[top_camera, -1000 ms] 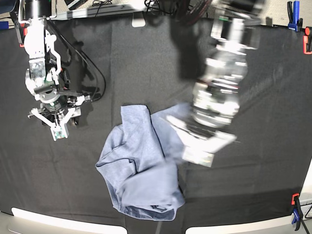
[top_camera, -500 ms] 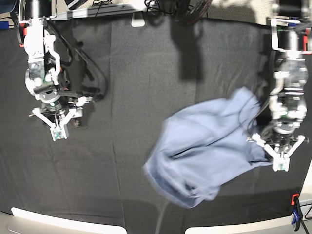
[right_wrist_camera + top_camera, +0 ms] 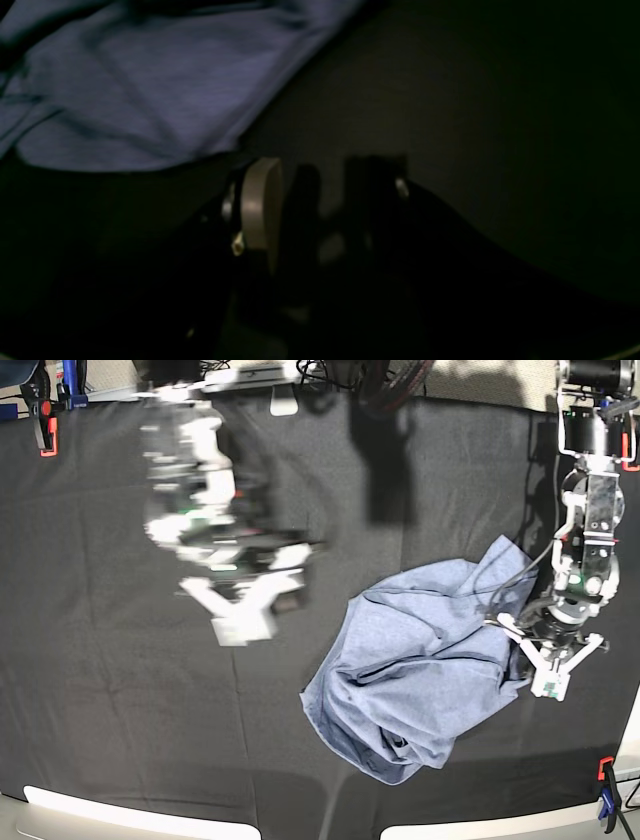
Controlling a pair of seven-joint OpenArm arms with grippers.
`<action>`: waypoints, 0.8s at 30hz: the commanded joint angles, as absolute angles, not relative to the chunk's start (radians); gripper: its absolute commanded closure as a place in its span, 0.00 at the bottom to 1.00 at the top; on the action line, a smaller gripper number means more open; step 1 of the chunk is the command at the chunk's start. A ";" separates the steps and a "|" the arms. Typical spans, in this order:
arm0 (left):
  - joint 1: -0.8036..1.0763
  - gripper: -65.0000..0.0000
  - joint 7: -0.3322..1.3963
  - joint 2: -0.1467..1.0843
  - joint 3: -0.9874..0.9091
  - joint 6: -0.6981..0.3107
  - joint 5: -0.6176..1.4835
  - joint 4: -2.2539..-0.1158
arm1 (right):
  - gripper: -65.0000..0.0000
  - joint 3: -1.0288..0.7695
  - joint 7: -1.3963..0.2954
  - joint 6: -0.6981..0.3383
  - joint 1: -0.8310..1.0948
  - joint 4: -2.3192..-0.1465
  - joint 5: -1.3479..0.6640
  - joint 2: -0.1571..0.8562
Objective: Layout the t-shirt on the table in an organized manner, then fold the t-shirt properly
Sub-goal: 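Pull the held shirt edge away with the left gripper, releasing right, then lower the right gripper onto the shirt edge nearest it and grasp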
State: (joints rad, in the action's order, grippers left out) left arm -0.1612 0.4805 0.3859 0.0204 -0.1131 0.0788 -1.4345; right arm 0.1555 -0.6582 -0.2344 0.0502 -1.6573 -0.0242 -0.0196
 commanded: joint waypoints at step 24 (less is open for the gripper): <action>-0.183 1.00 0.478 0.452 0.015 -0.106 0.080 -1.452 | 0.58 0.205 -0.696 -0.174 -0.024 -1.533 0.094 -0.157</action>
State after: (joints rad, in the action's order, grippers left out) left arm -0.1608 0.5022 0.4389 0.0204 -0.1131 0.0788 -1.4345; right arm 0.2016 -0.7128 -0.1757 -0.0074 -1.5185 0.0994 -0.1497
